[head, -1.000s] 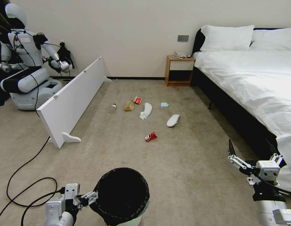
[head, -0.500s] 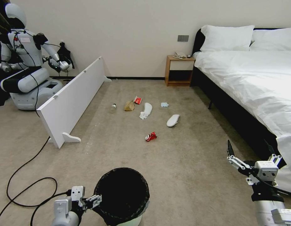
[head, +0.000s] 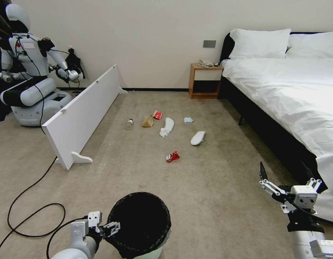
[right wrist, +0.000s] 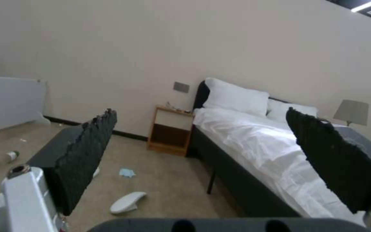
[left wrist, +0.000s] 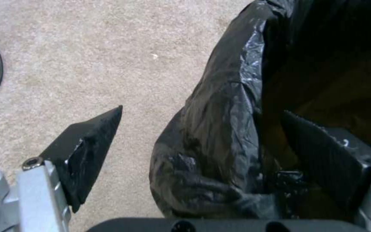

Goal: Pick up the trash bin, then pick up the garbage from the floor and place it into the trash bin.

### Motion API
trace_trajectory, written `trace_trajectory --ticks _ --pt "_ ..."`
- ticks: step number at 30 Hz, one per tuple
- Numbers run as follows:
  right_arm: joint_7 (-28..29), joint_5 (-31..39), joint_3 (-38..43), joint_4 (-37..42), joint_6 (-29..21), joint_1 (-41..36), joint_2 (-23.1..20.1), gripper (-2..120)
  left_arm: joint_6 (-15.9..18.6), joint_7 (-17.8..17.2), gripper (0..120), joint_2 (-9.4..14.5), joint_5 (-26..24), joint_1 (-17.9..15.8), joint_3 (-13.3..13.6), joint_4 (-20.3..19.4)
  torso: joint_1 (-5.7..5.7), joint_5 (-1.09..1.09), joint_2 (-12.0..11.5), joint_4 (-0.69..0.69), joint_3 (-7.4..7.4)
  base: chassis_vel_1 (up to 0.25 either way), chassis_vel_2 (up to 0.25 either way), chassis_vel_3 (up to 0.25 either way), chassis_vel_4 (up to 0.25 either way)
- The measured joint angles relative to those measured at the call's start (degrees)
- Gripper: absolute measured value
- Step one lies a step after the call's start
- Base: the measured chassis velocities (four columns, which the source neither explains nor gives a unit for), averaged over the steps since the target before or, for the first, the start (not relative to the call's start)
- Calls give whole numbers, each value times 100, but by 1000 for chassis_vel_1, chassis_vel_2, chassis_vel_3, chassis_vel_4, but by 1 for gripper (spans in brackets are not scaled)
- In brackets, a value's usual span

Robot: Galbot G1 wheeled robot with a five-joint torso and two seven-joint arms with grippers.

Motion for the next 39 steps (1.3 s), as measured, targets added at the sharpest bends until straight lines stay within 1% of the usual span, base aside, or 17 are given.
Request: trace_trajectory --ticks 6,9,11,12,14,15,17,18,20,21,23,24,26,27,30,34,39 --pt "0 16 33 33 -15 -7 3 100 26 -16 97 -24 -43 -125 82 179 0 0 0 0 0 0 0 0 0" --pt "0 35 50 68 -24 -23 3 100 57 -58 92 -33 -84 -187 140 247 0 0 0 0 0 0 0 0 0" --pt "0 49 65 112 -30 -47 1 100 78 -74 80 -41 -109 -235 204 312 0 0 0 0 0 0 0 0 0" --pt "0 49 65 112 -30 -47 1 100 78 -74 80 -41 -109 -235 204 312 0 0 0 0 0 0 0 0 0" --pt "0 68 80 150 -37 -69 -2 100 83 -76 70 -56 -131 -268 264 356 0 0 0 0 0 0 0 0 0" --pt "0 68 80 150 -37 -69 -2 100 83 -76 70 -56 -131 -268 264 356 0 0 0 0 0 0 0 0 0" --pt "0 85 102 184 -44 -93 -12 100 95 -76 60 -67 -152 -294 317 385 0 0 0 0 0 0 0 0 0" --pt "0 85 102 184 -44 -93 -12 100 95 -76 60 -67 -152 -294 317 385 0 0 0 0 0 0 0 0 0" --pt "1 122 143 228 -56 -120 -36 100 102 -99 47 -83 -174 -339 377 424 0 2 0 1 0 0 0 0 0" --pt "1 122 143 228 -56 -120 -36 100 102 -99 47 -83 -174 -339 377 424 0 2 0 1 0 0 0 0 0" --pt "1 154 182 248 -67 -137 -61 100 106 -117 37 -94 -197 -358 400 444 0 2 0 1 0 0 0 0 0" --pt "1 154 182 248 -67 -137 -61 100 106 -117 37 -94 -197 -358 400 444 0 2 0 1 0 0 0 0 0" --pt "2 174 209 256 -70 -148 -79 100 108 -125 29 -102 -200 -364 400 457 0 3 0 1 0 0 0 0 0" --pt "2 174 209 256 -70 -148 -79 100 108 -125 29 -102 -200 -364 400 457 0 3 0 1 0 0 0 0 0" --pt "2 205 237 267 -78 -155 -97 100 122 -131 10 -111 -208 -360 401 461 0 1 0 0 0 0 0 0 0" --pt "-1 211 243 270 -83 -155 -101 100 124 -123 3 -119 -221 -342 399 458 0 0 0 0 -1 0 0 0 0" --pt "-6 238 278 307 -92 -181 -110 100 135 -122 3 -123 -221 -257 375 369 0 -1 0 0 0 0 0 0 0"
